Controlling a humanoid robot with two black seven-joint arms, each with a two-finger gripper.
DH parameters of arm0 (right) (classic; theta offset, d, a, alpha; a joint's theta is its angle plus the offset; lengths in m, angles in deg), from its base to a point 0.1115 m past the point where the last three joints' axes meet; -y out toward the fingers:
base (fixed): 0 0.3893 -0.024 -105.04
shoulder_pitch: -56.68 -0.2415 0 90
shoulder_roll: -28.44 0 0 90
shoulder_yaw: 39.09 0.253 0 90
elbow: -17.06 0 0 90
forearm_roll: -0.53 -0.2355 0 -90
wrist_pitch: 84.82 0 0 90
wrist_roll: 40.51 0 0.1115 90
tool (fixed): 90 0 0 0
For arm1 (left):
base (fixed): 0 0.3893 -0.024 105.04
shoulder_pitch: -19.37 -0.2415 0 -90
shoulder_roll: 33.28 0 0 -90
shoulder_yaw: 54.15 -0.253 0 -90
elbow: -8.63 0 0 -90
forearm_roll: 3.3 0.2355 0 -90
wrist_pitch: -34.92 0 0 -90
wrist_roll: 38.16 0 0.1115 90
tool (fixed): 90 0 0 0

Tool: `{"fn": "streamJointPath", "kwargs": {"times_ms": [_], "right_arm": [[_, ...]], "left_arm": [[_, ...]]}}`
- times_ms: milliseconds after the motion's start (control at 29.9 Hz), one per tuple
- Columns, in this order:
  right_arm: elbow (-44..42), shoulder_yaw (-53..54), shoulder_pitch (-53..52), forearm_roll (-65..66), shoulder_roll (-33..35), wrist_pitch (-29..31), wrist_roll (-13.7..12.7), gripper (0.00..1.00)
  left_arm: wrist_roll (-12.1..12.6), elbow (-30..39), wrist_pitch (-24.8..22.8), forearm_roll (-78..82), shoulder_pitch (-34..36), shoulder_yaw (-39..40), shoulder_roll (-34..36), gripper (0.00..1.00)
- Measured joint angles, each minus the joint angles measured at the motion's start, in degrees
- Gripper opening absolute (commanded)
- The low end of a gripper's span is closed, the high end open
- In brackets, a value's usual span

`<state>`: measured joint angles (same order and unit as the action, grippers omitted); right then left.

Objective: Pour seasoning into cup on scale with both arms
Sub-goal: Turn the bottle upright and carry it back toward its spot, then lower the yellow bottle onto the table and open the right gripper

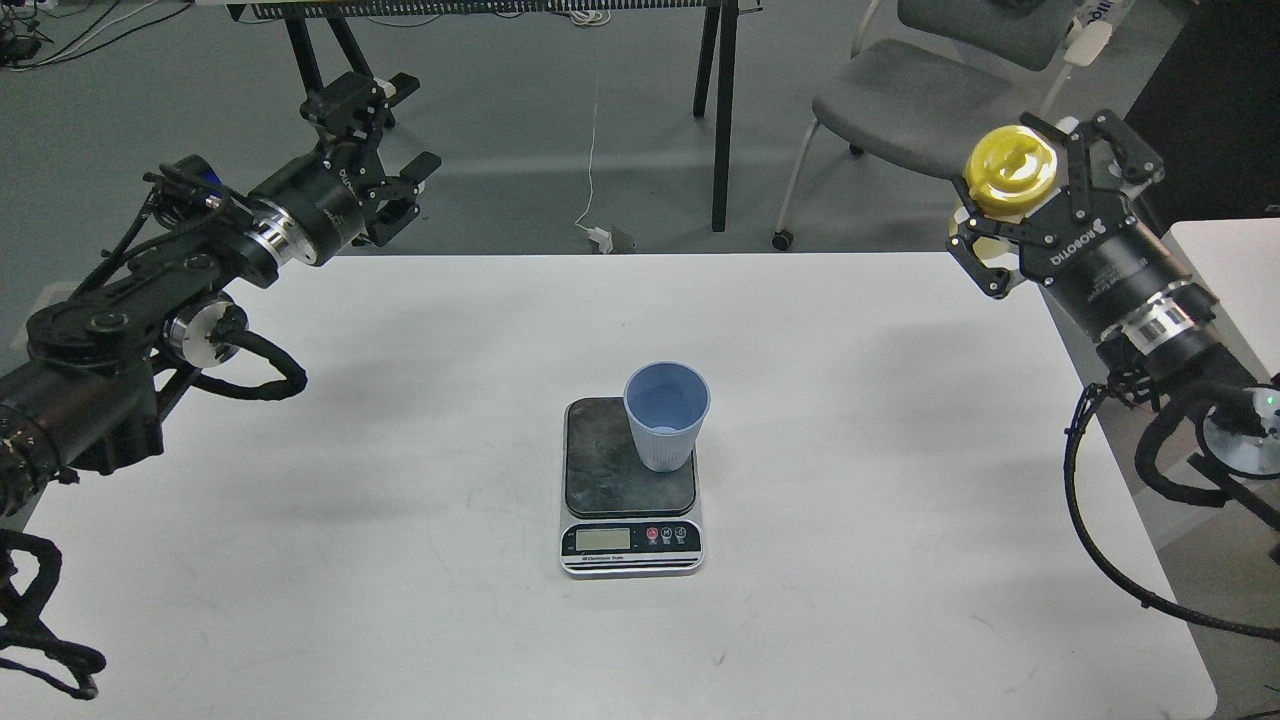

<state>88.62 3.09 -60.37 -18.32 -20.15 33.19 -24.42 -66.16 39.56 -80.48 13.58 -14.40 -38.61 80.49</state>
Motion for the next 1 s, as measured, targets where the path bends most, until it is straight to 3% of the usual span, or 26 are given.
{"fn": "streamJointPath", "kwargs": {"times_ms": [267, 401, 735, 1002], "right_arm": [[6.16, 6.49, 14.13, -1.82, -2.44, 0.00, 8.13, 0.40], [5.88, 6.95, 16.21, -1.90, -6.71, 0.00, 10.05, 0.42], [-2.39, 9.00, 16.94, -1.80, -16.78, 0.00, 11.32, 0.42], [-9.31, 9.08, 18.97, -1.73, -19.85, 0.00, 11.32, 0.42]], "left_arm": [[0.00, 0.00, 0.00, 0.13, 0.04, -0.21, -0.21, 0.87], [0.00, 0.00, 0.00, 0.23, 0.04, -0.29, -0.37, 0.87], [0.00, 0.00, 0.03, 0.45, 0.03, -0.52, -0.30, 0.87], [0.00, 0.01, 0.08, 0.65, 0.07, -0.66, -0.21, 0.87]]}}
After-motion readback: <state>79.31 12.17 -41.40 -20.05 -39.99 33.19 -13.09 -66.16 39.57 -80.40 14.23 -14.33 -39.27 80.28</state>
